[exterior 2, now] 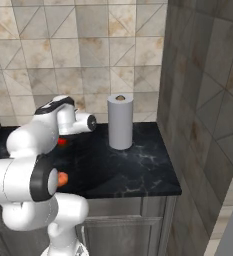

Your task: Place the beers on the top shelf of the fridge to keep them out of children's reach, and place the squash on lower shelves for easy access.

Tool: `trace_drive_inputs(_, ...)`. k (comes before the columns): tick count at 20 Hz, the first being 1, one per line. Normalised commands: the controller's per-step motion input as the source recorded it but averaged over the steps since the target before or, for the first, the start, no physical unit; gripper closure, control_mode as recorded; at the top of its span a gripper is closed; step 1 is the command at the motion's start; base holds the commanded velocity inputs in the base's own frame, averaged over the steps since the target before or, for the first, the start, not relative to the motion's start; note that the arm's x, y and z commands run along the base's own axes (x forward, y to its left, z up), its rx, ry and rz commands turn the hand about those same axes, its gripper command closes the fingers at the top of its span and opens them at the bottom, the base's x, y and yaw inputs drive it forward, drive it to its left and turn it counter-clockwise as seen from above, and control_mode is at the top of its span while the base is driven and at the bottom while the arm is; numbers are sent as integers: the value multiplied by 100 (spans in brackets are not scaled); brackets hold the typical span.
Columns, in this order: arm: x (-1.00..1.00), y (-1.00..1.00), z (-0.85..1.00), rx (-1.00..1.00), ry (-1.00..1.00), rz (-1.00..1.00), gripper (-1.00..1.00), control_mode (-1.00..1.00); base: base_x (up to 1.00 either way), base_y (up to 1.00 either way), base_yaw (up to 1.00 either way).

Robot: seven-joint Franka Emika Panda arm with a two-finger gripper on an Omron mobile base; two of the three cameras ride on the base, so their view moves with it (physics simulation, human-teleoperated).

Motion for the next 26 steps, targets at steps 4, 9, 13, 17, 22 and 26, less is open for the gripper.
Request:
trace_drive_inputs(4, 21, 0, -7, 0, 0, 0, -100, -100, 0, 0, 0)
trace_drive_inputs(9, 17, 1, -11, 0, 0, 0, -100, -100, 0, 0, 0)
trace_drive_inputs(13, 12, 1, -13, 0, 0, 0, -100, -100, 0, 0, 0)
trace_drive_inputs(17, 6, 5, -15, 0, 0, 0, -100, -100, 0, 0, 0)
trace_drive_inputs(22, 7, 0, -16, 1, 0, 0, -100, -100, 0, 0, 0)
trace_drive_inputs(26, 5, 0, -14, 7, 1, 0, -100, -100, 0, 0, 0)
